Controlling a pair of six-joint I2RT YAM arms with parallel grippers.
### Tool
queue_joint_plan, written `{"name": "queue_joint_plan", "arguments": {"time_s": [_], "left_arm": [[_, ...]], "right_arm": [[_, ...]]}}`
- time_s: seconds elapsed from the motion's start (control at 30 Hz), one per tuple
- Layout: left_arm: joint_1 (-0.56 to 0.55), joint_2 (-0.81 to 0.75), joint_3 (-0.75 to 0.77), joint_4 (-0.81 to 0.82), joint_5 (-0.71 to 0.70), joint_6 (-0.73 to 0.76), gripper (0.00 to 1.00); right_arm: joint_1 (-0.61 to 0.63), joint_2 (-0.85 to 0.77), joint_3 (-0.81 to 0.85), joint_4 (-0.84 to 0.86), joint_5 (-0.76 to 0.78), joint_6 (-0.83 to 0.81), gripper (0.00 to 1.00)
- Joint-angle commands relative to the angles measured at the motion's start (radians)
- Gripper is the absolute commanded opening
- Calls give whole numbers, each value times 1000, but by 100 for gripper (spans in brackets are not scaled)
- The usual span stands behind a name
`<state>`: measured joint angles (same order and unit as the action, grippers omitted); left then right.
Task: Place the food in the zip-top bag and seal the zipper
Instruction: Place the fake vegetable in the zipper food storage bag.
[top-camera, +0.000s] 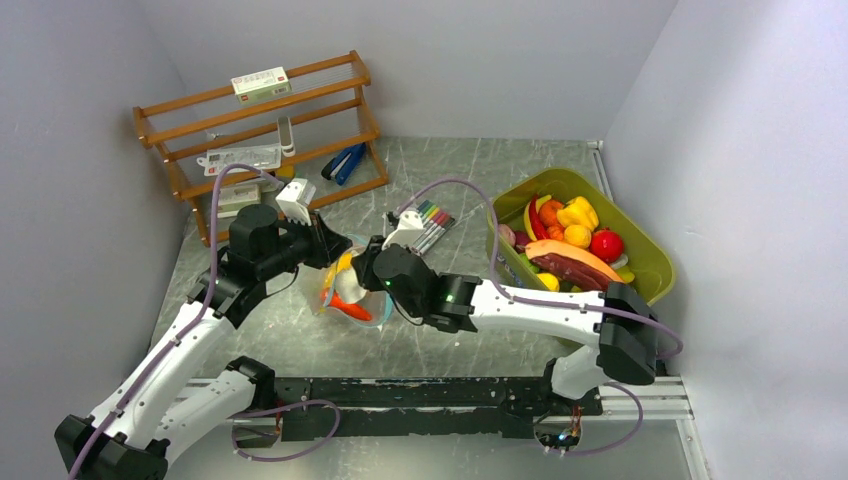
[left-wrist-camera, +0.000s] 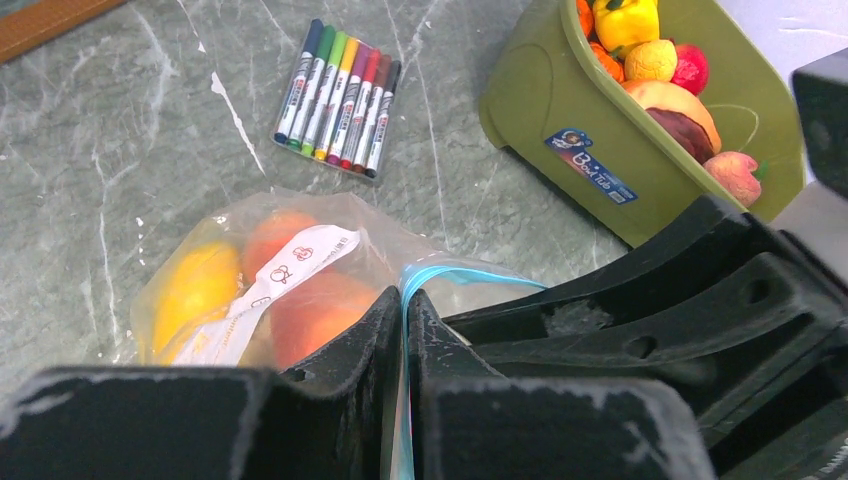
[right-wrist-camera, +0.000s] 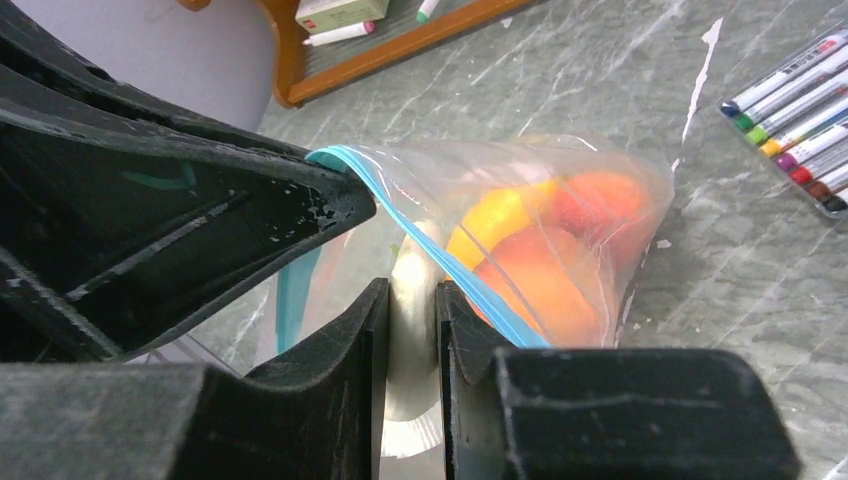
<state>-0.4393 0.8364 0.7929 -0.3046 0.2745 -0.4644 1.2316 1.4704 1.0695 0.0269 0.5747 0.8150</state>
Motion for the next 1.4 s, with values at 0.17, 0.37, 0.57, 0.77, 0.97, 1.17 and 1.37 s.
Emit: {"name": "queue_joint_plan", "arguments": {"time_s": [0.17, 0.37, 0.57, 0.77, 0.97, 1.17, 1.37], "left_arm": [[6, -10, 11, -5, -1, 12, 7], [5, -15, 2, -9, -14, 22, 7], [5, -13, -1, -8, -24, 34, 7], [5, -10, -5, 2, -27, 41, 7], [5, -2, -10, 20, -15, 29, 7], [5, 6, 6, 0, -17, 36, 7], [5, 0, 14, 2, -10, 29, 7]], "right_arm": [[12, 38, 38, -29, 12, 24, 36], [11, -31, 32, -72, -36, -11, 46], [11, -118, 48, -233, -81, -54, 48], [10, -232, -7, -370, -45, -51, 45], [6, -259, -112, -397, 28, 111, 52], [-9, -224, -164, -300, -6, 124, 52], [-48, -186, -198, -184, -96, 122, 43]]}}
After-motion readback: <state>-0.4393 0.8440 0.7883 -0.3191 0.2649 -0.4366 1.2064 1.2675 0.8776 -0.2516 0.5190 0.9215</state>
